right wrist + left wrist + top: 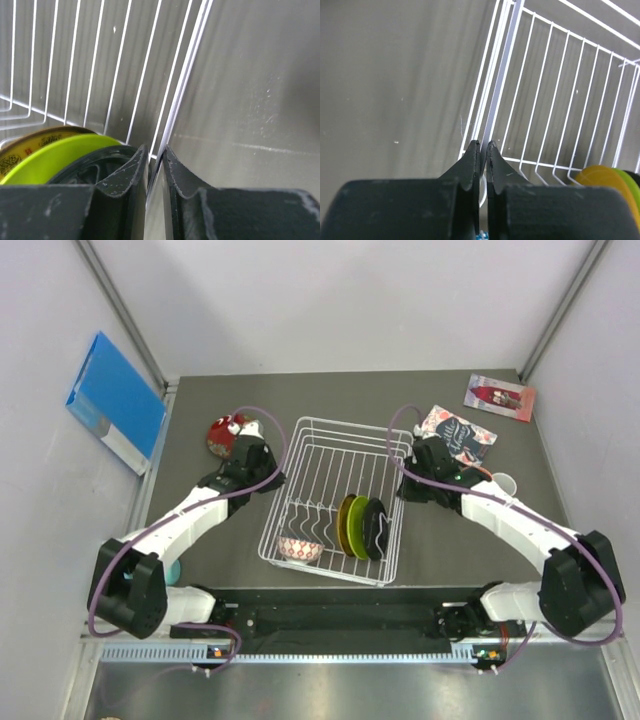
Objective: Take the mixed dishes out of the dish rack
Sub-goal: Adjust the dish rack at the center of the board, then pick up the plate from the dish rack, then place the plate at the center of the board.
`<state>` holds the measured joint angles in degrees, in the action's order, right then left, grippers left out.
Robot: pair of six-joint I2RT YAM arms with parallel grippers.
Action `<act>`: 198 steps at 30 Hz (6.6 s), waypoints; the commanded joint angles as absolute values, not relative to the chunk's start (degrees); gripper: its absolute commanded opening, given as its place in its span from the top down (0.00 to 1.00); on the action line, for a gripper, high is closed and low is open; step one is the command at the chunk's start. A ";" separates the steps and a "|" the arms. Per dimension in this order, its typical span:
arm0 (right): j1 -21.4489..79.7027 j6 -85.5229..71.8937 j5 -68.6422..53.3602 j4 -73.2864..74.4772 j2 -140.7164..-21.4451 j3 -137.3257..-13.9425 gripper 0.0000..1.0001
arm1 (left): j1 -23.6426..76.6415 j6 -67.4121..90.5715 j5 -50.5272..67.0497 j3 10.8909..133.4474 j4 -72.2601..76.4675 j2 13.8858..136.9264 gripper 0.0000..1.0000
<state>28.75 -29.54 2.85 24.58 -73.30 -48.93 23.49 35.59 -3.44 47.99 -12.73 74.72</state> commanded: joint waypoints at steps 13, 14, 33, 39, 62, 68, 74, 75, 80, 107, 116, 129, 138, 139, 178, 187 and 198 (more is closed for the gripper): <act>25.41 -27.25 4.22 22.68 -84.98 -68.29 1.00 | 26.80 38.50 -1.32 51.50 -9.49 78.74 1.00; 25.23 -27.25 4.22 22.68 -85.34 -68.73 1.00 | 27.15 38.41 -1.23 52.46 -9.32 80.06 1.00; 21.97 -26.46 6.76 22.50 -87.98 -68.47 0.61 | 31.82 38.76 -4.04 57.57 -9.84 83.85 0.61; 22.06 -26.63 8.17 25.05 -86.84 -69.61 0.46 | 31.90 38.41 -6.50 58.36 -12.04 81.56 0.20; 33.82 -23.91 29.07 32.17 -71.90 -69.26 0.00 | 31.99 36.21 -27.25 61.87 -16.25 71.37 0.01; 37.45 -26.45 29.20 27.34 -65.66 -60.57 0.00 | 31.99 36.13 -17.96 64.95 -20.74 73.56 0.01; 37.53 -25.23 23.12 20.04 -53.01 -49.23 0.10 | 32.08 36.04 -13.10 60.91 -17.85 69.88 0.01; 37.70 -25.22 21.98 21.00 -52.22 -48.44 0.13 | 32.08 35.95 -12.92 59.78 -17.41 69.35 0.02; 41.56 -26.54 20.31 22.68 -51.68 -46.32 0.41 | 32.17 36.47 -12.39 58.80 -17.22 69.34 0.04; 48.96 -24.35 19.95 14.50 -64.33 -41.48 0.60 | 32.61 37.53 -11.51 55.28 -16.79 68.64 0.06; 49.31 -23.47 21.62 16.08 -63.46 -42.27 0.99 | 32.61 37.62 -11.34 54.84 -16.52 68.64 0.07; 50.36 -20.48 23.47 21.62 -59.94 -48.33 1.00 | 32.61 38.23 -9.67 54.84 -15.56 69.96 0.08; 50.62 -13.90 22.59 27.24 -57.75 -58.44 1.00 | 32.61 37.53 -9.93 56.34 -16.08 69.61 0.09; 50.63 -12.67 21.72 27.16 -57.14 -59.14 1.00 | 32.52 37.44 -9.93 56.42 -16.17 69.52 0.09; 89.65 78.41 55.29 -48.26 -63.46 -23.28 1.00 | 32.61 20.39 23.74 66.53 -27.78 65.13 0.15; 89.91 70.93 50.80 -37.97 -64.16 -28.56 1.00 | 32.70 18.72 22.41 65.92 -24.34 62.84 0.16; 90.00 69.25 49.05 -38.31 -65.83 -29.88 1.00 | 32.70 19.69 23.63 64.95 -21.89 63.80 0.23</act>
<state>89.14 69.84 50.70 -35.31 -65.67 -26.70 32.47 19.62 21.02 65.21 -25.63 62.89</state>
